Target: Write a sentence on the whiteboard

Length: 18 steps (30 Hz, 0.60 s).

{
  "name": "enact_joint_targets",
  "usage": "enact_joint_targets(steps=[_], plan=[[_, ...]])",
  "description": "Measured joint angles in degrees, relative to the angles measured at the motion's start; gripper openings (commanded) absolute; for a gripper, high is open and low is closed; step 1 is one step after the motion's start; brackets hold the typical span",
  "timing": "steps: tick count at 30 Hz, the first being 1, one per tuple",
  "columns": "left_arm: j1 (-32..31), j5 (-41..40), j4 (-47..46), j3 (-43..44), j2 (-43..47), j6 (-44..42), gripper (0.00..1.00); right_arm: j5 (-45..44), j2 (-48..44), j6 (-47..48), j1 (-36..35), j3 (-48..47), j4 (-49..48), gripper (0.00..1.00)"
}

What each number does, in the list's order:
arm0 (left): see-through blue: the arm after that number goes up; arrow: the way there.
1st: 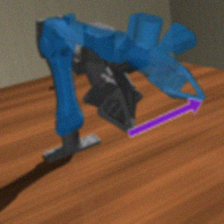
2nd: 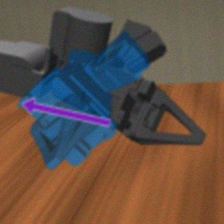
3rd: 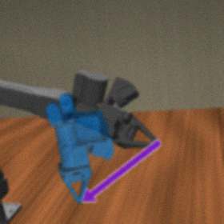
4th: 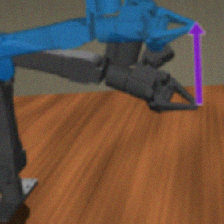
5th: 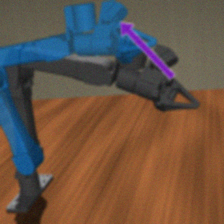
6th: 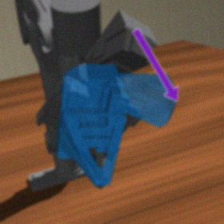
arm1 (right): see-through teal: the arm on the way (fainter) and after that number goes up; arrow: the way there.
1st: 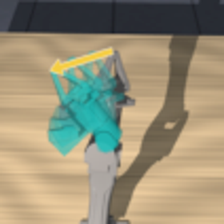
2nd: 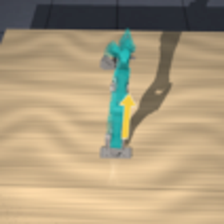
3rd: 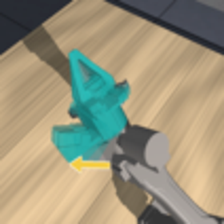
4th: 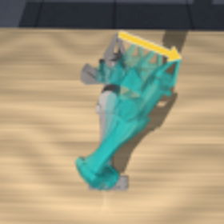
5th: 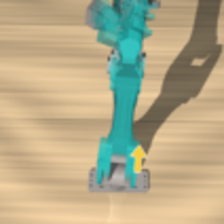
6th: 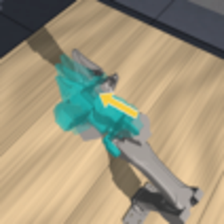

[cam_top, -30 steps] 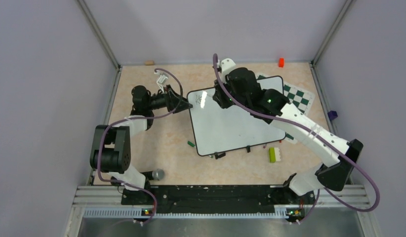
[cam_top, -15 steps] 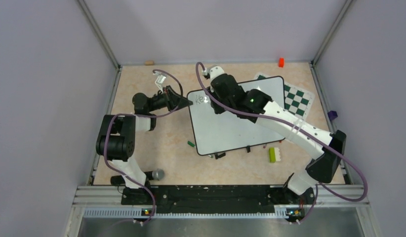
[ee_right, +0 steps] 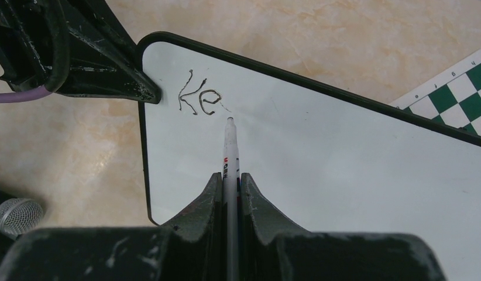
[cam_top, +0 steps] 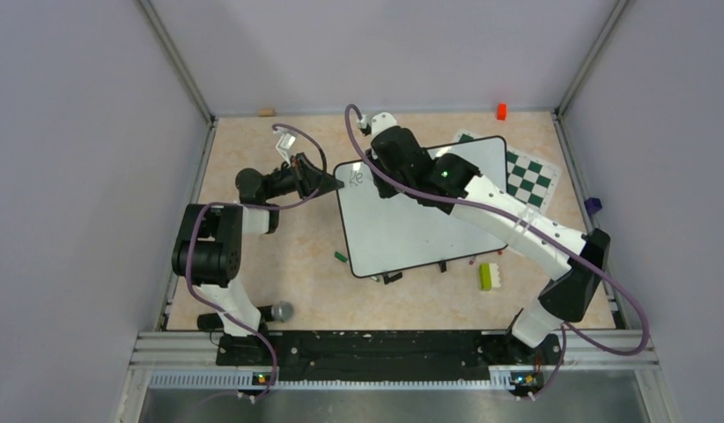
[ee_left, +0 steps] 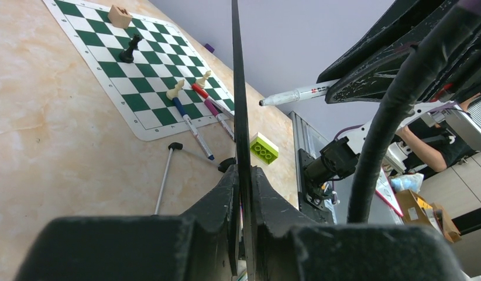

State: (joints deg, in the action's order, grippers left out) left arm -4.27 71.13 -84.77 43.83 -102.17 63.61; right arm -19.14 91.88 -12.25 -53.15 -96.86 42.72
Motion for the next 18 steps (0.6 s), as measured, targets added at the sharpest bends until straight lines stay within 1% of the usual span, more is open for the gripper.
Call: enact_joint_targets(steps=[18], plan=[[0.0, 0.04, -0.22, 0.0, 0.0, 0.11, 0.06, 0.11, 1.27, 0.28, 0.0, -0.81, -0.11, 0.0]])
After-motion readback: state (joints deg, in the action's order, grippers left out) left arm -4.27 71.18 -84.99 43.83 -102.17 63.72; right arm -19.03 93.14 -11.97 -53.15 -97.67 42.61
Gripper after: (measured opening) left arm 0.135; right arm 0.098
